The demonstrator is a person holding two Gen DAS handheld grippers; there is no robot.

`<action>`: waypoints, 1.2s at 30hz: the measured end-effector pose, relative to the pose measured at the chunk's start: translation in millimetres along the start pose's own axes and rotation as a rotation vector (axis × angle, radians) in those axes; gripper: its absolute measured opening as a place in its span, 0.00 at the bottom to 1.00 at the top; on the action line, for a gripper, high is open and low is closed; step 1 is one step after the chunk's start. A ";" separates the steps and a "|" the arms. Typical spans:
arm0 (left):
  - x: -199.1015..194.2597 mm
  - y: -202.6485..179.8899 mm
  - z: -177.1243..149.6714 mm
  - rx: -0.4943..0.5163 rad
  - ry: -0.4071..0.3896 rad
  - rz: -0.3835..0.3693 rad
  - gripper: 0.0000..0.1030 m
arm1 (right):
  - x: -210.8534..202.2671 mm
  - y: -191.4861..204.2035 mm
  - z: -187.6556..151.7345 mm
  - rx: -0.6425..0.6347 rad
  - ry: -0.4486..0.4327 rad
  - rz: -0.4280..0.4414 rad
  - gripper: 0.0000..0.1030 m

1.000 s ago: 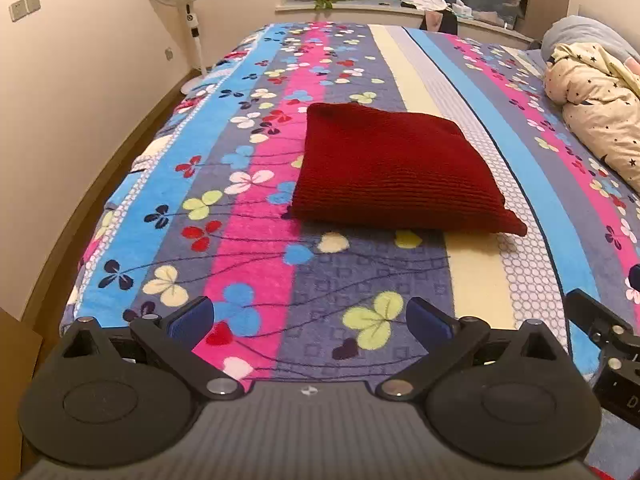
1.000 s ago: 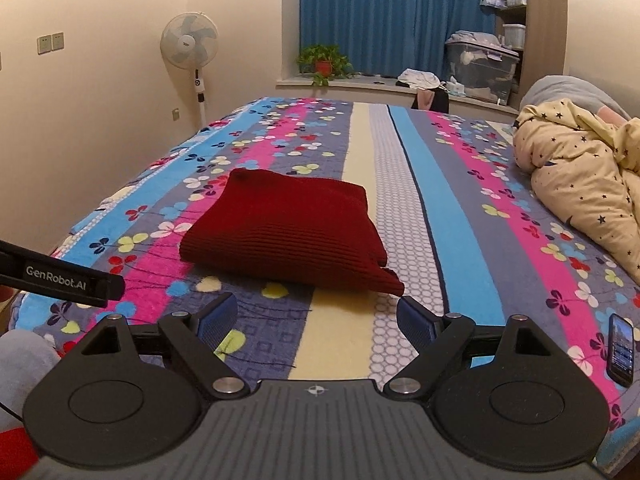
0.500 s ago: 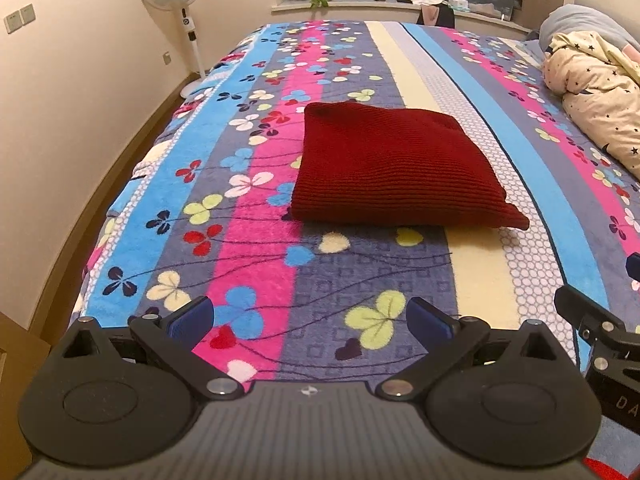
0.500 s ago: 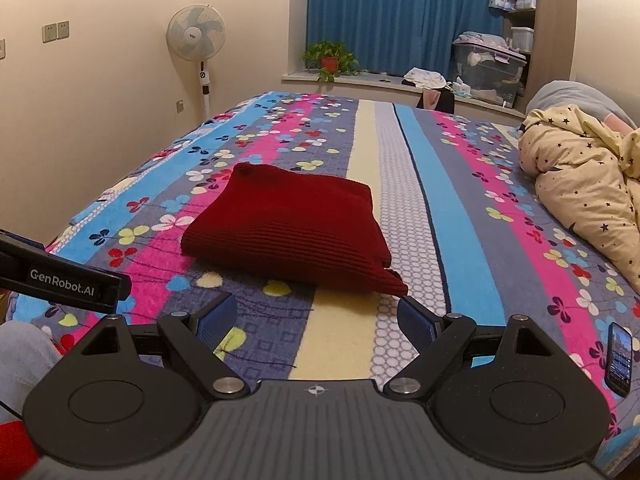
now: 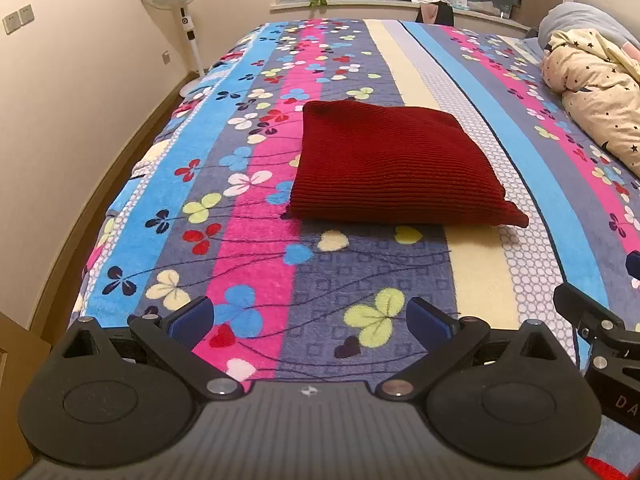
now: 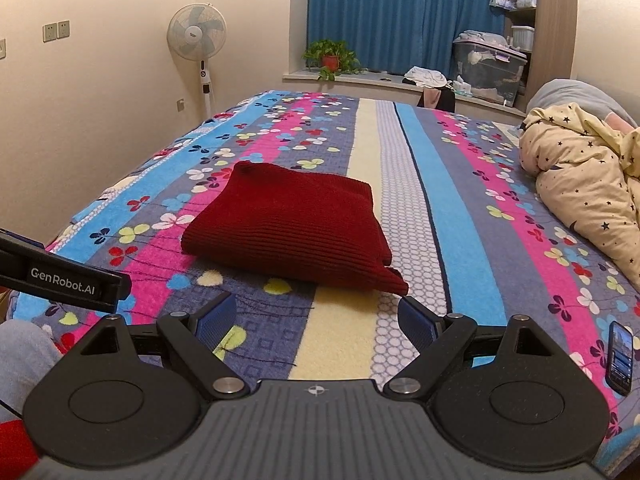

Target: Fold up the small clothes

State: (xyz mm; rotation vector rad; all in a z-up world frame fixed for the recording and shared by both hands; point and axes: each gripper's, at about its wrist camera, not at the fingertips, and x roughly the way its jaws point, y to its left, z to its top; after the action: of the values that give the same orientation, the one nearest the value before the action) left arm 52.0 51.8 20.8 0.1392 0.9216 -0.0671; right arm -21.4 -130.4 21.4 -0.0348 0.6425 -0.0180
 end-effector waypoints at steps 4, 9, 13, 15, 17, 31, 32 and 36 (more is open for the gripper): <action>-0.1 -0.4 -0.2 0.004 -0.003 0.005 0.99 | 0.3 0.9 0.3 0.001 0.002 0.000 0.86; -0.4 -0.8 -0.4 0.007 -0.004 0.005 0.99 | -0.2 0.5 -0.5 -0.003 0.004 0.002 0.86; -0.9 -1.2 -0.6 0.009 -0.006 0.006 0.99 | -0.1 0.5 -0.6 -0.003 0.004 0.002 0.86; -0.9 -1.5 -0.5 0.008 -0.006 0.007 0.99 | -0.3 0.4 -0.6 -0.003 0.003 0.002 0.86; -1.3 -1.3 -0.5 0.011 -0.007 0.011 0.99 | -0.2 0.2 -0.7 -0.003 0.003 0.003 0.86; -1.1 0.6 -0.1 0.018 -0.006 0.011 0.99 | -0.1 0.2 -0.7 -0.003 0.004 0.002 0.86; -0.9 0.5 -0.7 0.018 -0.006 0.011 0.99 | -0.2 0.1 -0.7 -0.003 0.004 0.003 0.86; -0.7 0.8 -1.3 0.019 -0.005 0.011 0.99 | -0.5 0.7 -0.7 -0.004 0.002 0.003 0.86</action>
State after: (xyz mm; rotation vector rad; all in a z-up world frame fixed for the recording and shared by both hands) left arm 50.6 52.8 20.7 0.1613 0.9149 -0.0661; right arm -22.3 -129.7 21.1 -0.0376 0.6448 -0.0140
